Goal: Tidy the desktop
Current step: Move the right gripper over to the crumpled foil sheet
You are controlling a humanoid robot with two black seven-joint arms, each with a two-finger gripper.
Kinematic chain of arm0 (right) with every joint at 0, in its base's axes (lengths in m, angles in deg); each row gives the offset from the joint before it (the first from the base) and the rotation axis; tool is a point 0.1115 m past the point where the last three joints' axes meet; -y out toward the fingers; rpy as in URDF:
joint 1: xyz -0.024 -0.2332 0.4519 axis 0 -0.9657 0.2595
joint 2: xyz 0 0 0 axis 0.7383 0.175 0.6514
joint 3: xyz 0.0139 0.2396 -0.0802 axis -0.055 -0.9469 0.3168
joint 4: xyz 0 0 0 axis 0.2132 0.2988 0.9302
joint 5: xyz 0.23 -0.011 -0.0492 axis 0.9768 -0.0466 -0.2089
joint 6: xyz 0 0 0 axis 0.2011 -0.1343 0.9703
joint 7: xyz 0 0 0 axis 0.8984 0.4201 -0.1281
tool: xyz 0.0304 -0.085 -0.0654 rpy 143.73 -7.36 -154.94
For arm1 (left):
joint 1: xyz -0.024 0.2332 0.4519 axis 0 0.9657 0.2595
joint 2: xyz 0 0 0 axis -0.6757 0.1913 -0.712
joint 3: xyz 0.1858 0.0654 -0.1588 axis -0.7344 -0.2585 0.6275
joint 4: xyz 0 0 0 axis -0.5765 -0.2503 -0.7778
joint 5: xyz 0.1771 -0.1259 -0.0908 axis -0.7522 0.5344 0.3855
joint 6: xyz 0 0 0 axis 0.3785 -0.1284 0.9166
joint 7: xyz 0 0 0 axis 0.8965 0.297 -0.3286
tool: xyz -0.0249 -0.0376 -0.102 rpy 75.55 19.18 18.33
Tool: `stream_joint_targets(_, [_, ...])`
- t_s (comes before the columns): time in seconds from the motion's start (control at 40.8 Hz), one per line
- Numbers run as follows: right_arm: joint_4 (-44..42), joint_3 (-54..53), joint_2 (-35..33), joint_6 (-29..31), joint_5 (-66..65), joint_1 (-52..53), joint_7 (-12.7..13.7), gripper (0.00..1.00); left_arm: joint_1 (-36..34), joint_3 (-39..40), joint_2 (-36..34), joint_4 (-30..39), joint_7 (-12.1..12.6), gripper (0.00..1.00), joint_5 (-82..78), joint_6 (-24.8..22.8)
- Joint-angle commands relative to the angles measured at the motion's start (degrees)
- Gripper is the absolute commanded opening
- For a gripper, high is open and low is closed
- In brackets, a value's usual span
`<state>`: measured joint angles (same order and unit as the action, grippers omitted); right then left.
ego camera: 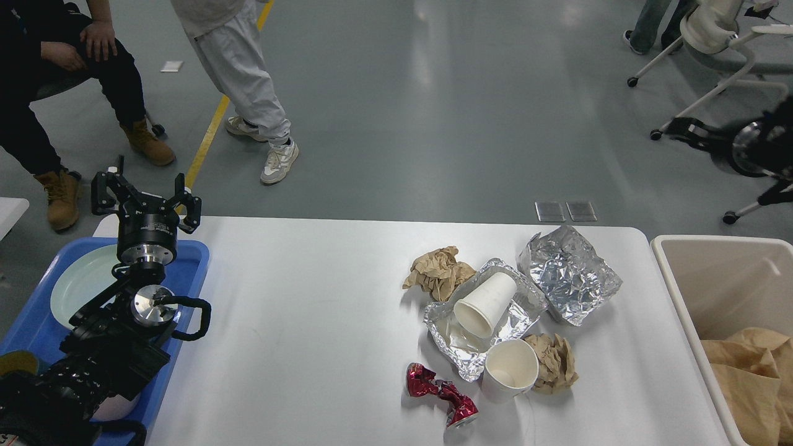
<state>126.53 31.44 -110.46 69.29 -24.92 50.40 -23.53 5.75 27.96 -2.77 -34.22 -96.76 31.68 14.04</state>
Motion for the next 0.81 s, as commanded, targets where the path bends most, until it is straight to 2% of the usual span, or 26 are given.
stream_joint_targets(0.0, [8.24, 4.40, 6.94, 4.79, 0.05, 9.91, -0.10, 1.00, 0.00, 0.00, 0.01, 0.00, 0.00, 0.96, 0.00, 0.00])
stream_joint_targets(0.172, [15.36, 4.49, 12.22, 21.48, 0.14, 21.16, -0.45, 1.00, 0.00, 0.00, 0.01, 0.00, 0.00, 0.96, 0.00, 0.00])
stream_joint_targets(0.294, [20.81, 4.23, 12.92, 32.29, 0.14, 29.24, -0.63, 1.00, 0.00, 0.00, 0.01, 0.00, 0.00, 0.97, 0.00, 0.00])
stream_joint_targets(0.491, [25.92, 4.49, 12.92, 43.20, 0.14, 37.69, -0.63, 1.00, 0.00, 0.00, 0.01, 0.00, 0.00, 0.97, 0.00, 0.00])
stream_joint_targets(0.613, [25.39, 4.93, 12.40, 44.44, 0.05, 37.61, -0.46, 1.00, 0.00, 0.00, 0.01, 0.00, 0.00, 0.96, 0.00, 0.00])
stream_joint_targets(0.711, [23.90, 4.32, 9.24, 40.32, 0.05, 29.63, -0.37, 1.00, 0.00, 0.00, 0.01, 0.00, 0.00, 0.96, 0.00, 0.00])
stream_joint_targets(0.785, [19.86, 3.52, 7.48, 36.10, 0.14, 19.27, -0.28, 1.00, 0.00, 0.00, 0.01, 0.00, 0.00, 0.97, 0.00, 0.00])
